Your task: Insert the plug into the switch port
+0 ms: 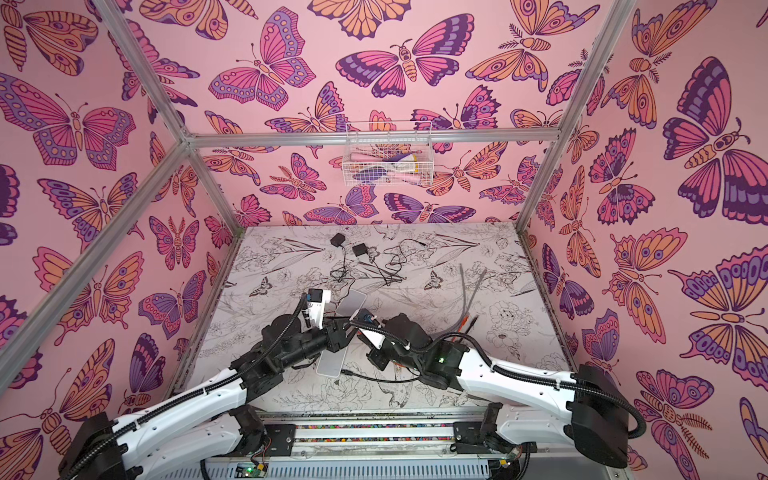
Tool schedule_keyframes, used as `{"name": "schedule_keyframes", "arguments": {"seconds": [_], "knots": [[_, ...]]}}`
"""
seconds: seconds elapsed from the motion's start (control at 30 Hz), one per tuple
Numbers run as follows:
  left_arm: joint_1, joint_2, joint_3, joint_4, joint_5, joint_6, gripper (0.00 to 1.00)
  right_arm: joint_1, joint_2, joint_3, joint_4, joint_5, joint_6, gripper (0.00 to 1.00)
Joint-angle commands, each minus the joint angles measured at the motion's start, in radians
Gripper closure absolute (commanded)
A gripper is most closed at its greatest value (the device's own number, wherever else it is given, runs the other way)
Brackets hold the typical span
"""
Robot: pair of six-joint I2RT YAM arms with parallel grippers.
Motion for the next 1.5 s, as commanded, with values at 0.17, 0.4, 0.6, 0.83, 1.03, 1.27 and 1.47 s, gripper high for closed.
{"name": "schedule_keyframes", "arguments": {"seconds": [0.17, 0.4, 0.6, 0.83, 1.03, 1.27, 1.47], "knots": [[0.005, 0.038, -0.009, 0.011, 0.039, -0.021, 0.53, 0.004, -0.010, 0.011, 0.035, 0.052, -0.019, 1.00], [0.002, 0.055, -0.010, 0.028, 0.057, -0.031, 0.75, 0.005, -0.003, 0.012, 0.038, 0.063, -0.023, 1.00], [0.001, 0.062, -0.025, 0.053, 0.057, -0.023, 1.00, 0.004, 0.001, 0.018, 0.035, 0.067, -0.024, 0.98], [0.020, 0.009, -0.073, 0.101, 0.060, 0.037, 1.00, -0.020, -0.119, 0.020, -0.079, -0.066, -0.025, 0.59], [0.057, -0.037, -0.113, 0.191, 0.133, 0.092, 1.00, -0.214, -0.232, 0.008, -0.174, -0.454, 0.044, 0.55], [0.074, -0.045, -0.139, 0.373, 0.276, 0.135, 1.00, -0.329, -0.173, 0.053, -0.251, -0.807, 0.043, 0.56], [0.077, -0.031, -0.139, 0.503, 0.370, 0.125, 1.00, -0.329, -0.098, 0.100, -0.273, -0.873, 0.004, 0.59]]}}
